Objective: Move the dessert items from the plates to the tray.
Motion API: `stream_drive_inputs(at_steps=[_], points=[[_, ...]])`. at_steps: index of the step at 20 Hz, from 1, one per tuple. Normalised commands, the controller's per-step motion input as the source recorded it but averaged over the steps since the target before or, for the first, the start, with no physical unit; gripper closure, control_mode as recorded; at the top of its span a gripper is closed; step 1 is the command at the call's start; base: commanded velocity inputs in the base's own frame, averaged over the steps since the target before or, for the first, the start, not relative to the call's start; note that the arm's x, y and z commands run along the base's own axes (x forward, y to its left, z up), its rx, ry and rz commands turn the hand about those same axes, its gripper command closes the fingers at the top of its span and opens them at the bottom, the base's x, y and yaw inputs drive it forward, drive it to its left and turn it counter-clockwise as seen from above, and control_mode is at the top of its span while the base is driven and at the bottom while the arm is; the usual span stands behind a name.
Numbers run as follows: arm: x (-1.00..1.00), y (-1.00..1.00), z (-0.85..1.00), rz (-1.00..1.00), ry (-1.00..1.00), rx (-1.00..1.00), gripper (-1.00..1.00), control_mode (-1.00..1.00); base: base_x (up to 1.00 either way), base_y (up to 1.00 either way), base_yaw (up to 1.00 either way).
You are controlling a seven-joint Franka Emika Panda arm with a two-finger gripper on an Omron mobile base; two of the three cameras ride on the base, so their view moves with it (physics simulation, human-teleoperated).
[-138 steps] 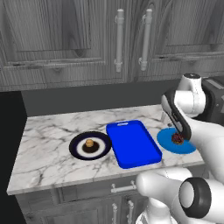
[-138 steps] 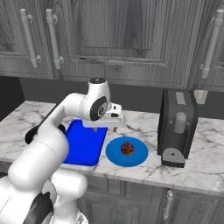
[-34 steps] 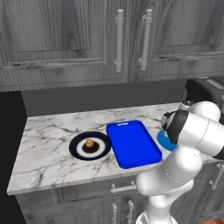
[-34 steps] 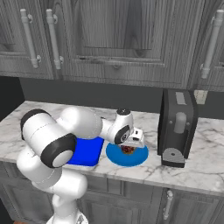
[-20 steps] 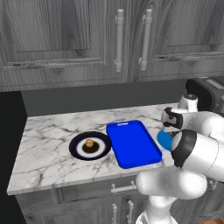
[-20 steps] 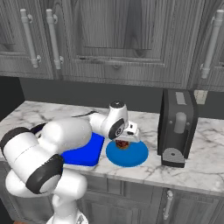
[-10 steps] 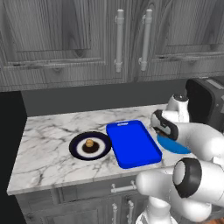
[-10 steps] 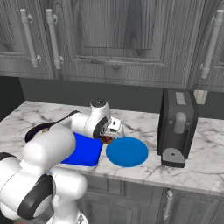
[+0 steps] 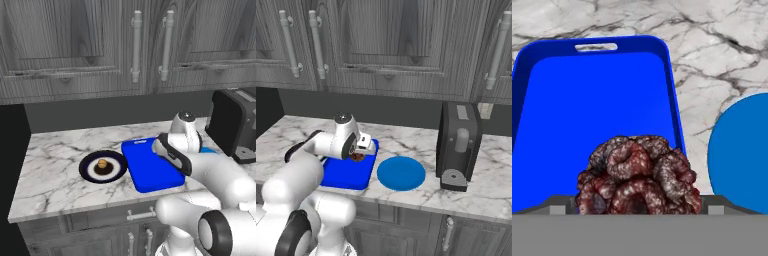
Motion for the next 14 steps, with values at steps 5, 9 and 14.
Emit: stream_drive_inputs(at_steps=[5,9,14], points=[[0.08,0.71,0.00,0.02,0.00,0.00,1.00,-1.00,0.00,0.00,0.00],[0.33,0.17,0.00,0.00,0.02,0.00,1.00,-1.00,0.00,0.00,0.00],[0.30,0.01,0.00,0.00,0.00,0.00,1.00,-1.00,0.00,0.00,0.00]])
